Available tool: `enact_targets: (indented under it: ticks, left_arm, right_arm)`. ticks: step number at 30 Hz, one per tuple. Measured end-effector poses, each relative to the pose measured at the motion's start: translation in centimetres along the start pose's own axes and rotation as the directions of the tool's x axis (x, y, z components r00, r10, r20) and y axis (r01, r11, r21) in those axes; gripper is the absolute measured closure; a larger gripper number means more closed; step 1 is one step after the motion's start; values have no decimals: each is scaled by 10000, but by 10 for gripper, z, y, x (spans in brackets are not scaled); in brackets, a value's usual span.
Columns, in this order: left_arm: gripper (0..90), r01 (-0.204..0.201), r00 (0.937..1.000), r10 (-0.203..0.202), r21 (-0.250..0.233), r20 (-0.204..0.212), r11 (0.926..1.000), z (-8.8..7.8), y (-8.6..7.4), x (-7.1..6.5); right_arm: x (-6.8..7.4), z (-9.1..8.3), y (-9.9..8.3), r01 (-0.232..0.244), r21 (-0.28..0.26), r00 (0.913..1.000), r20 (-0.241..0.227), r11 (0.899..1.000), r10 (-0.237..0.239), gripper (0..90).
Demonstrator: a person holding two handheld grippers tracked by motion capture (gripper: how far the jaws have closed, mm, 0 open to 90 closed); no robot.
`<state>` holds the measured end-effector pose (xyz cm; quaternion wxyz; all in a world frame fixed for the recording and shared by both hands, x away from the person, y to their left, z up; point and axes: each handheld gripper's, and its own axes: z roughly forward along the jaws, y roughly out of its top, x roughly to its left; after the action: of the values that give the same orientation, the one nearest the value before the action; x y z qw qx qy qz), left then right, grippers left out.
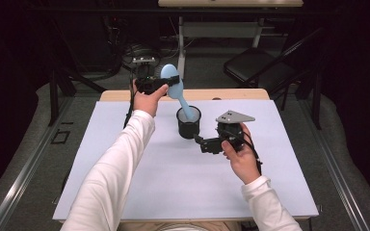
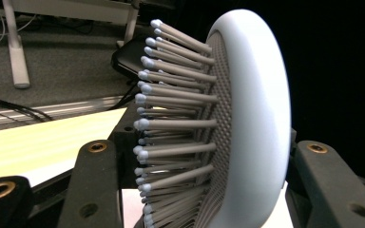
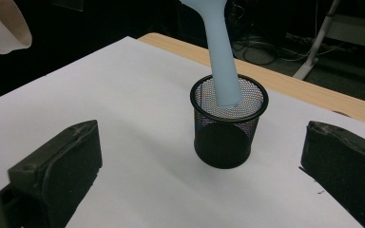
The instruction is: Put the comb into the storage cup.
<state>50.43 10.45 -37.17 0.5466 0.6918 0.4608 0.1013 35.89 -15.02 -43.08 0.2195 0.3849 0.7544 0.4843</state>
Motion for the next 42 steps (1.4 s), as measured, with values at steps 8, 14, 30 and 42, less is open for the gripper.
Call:
enact_targets:
  ticks: [8,14,30,42]
  left_arm:
    - [484,-196,9998,196,-21,-100,9998,2,-1,-2]
    - [484,-339,9993,338,-10,-168,9994,6,-4,-3]
    - [484,-641,9976,641,10,-274,9979,14,-12,-6]
    - [484,-897,9949,904,185,-447,9958,21,-17,-8]
  right_arm:
    - [0,0,0,9,-13,10000,-2,10000,-9,0]
    - [1,0,0,-11,-11,10000,-16,10000,11,0]
    - [1,0,0,-15,-34,10000,-56,10000,15,0]
    - [1,0,0,39,-18,10000,-62,10000,-39,0]
